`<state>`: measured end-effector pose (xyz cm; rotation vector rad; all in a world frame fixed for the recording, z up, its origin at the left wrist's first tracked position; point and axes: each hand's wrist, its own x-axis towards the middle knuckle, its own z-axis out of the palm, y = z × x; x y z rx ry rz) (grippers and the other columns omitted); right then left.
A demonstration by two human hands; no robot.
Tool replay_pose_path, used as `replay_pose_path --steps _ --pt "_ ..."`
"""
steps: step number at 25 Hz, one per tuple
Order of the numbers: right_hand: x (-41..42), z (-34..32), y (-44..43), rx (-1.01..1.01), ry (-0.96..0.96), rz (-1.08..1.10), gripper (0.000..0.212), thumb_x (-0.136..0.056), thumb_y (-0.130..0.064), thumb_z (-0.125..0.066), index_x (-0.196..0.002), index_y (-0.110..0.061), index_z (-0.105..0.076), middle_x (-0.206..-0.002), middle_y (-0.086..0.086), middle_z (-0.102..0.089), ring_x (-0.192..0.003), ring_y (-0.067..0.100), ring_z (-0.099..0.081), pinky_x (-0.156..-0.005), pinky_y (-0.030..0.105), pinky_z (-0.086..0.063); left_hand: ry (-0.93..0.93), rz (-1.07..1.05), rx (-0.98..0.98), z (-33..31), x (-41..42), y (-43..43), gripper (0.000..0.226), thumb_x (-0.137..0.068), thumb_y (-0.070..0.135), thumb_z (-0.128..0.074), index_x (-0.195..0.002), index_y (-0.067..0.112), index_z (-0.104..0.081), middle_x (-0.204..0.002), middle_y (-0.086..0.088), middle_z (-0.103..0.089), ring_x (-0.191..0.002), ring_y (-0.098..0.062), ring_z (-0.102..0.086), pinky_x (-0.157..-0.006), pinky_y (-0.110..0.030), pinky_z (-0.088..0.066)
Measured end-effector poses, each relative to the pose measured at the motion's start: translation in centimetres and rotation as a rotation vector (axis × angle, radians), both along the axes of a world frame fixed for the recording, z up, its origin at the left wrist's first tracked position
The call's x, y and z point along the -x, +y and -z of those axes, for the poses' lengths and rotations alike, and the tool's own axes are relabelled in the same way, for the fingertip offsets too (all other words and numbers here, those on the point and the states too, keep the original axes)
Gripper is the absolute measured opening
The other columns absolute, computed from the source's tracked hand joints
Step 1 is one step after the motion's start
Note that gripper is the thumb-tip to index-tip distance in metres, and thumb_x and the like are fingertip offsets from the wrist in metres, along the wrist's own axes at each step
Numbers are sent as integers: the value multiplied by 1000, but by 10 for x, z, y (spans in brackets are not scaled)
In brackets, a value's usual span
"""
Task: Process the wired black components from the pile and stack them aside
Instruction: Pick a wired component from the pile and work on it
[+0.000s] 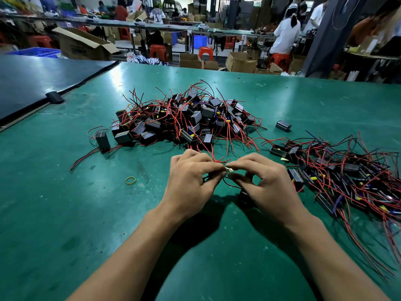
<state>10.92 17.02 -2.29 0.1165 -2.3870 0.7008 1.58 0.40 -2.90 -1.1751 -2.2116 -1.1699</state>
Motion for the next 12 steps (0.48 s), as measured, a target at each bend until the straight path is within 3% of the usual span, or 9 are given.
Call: replay_pose_path --steps 5,9,12 --pt "1 3 1 13 -12 8 12 -89 -26 -75 -101 -22 -78 -92 -8 -69 -73 21 -63 -69 46 -53 3 3 -4 -2 0 0 14 -83 37 -69 -88 29 -78 -78 14 -67 -82 -14 -54 -74 -36 -34" --pt "0 -3 -10 192 -106 63 4 -90 -23 -74 -87 -20 -75 -77 -13 -66 -67 6 -58 -67 25 -48 -7 -14 -19 -3 -2 0 9 -83 34 -73 -86 28 -79 -77 14 -68 -82 -14 -55 -76 -39 -37" --pt "3 -7 -15 458 -270 100 16 -91 -21 -70 -75 -17 -71 -56 -14 -58 -51 1 -48 -54 17 -37 49 -38 0 -4 -5 1 10 -82 33 -71 -85 28 -79 -77 14 -68 -82 -15 -56 -76 -39 -38"
